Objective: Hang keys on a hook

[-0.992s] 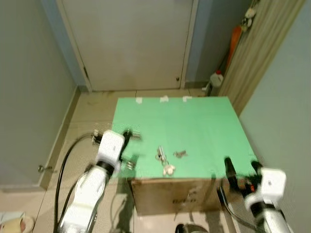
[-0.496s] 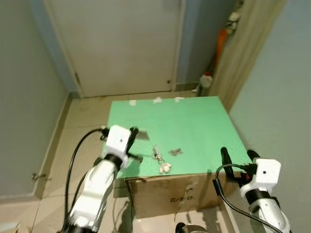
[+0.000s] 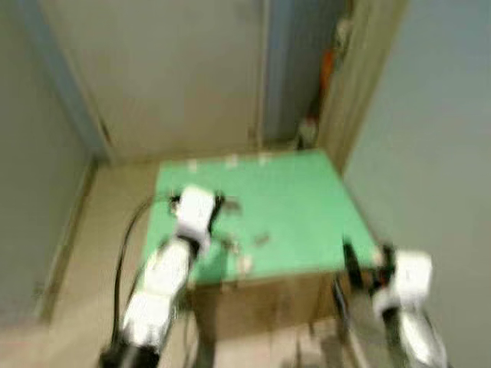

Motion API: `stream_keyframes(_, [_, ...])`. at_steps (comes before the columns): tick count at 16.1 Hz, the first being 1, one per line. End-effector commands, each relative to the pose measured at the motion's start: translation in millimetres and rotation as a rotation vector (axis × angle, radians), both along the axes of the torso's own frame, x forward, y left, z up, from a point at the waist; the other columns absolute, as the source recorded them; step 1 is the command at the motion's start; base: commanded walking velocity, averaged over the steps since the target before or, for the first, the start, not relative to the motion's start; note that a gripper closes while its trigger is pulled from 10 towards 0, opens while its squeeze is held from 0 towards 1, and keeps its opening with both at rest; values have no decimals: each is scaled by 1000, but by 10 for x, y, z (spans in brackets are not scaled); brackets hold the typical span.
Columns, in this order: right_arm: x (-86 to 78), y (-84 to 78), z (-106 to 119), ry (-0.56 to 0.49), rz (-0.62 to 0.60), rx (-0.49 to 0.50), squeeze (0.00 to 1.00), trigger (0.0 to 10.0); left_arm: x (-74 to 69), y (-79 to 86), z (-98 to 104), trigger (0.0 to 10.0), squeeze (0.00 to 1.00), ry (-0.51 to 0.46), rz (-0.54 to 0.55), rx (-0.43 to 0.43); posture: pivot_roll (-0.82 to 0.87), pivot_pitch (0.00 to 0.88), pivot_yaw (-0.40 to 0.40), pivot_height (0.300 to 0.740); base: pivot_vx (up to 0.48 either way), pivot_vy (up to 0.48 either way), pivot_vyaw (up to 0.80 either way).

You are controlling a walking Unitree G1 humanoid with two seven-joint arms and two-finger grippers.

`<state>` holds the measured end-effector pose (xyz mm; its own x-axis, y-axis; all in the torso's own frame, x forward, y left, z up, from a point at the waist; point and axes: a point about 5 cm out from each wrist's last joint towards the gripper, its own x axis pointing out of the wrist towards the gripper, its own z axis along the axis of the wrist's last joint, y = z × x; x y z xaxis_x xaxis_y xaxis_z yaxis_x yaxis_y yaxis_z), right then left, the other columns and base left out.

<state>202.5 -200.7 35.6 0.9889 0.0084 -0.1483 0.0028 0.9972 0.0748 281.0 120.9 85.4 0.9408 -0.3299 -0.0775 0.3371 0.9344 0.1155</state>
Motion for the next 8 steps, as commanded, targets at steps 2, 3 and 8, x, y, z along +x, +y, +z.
stream_keyframes(2, [40, 10, 38, -20, 5, 5, 0, 10000, 26, -4, 4, 10000, 0, -2, 2, 3, -170, 0, 32, 740, -345, 0, 0])
stream_keyframes(3, [39, 8, 37, -20, 4, 5, 0, 10000, 28, -10, 6, 10000, 0, -3, 0, 2, -171, 0, 31, 740, -345, 0, 0])
stream_keyframes(8, [44, -25, 38, -16, -6, 2, 0, 10000, 57, -83, 29, 10000, 0, -25, -11, -14, -181, 0, 29, 740, -366, 0, 0])
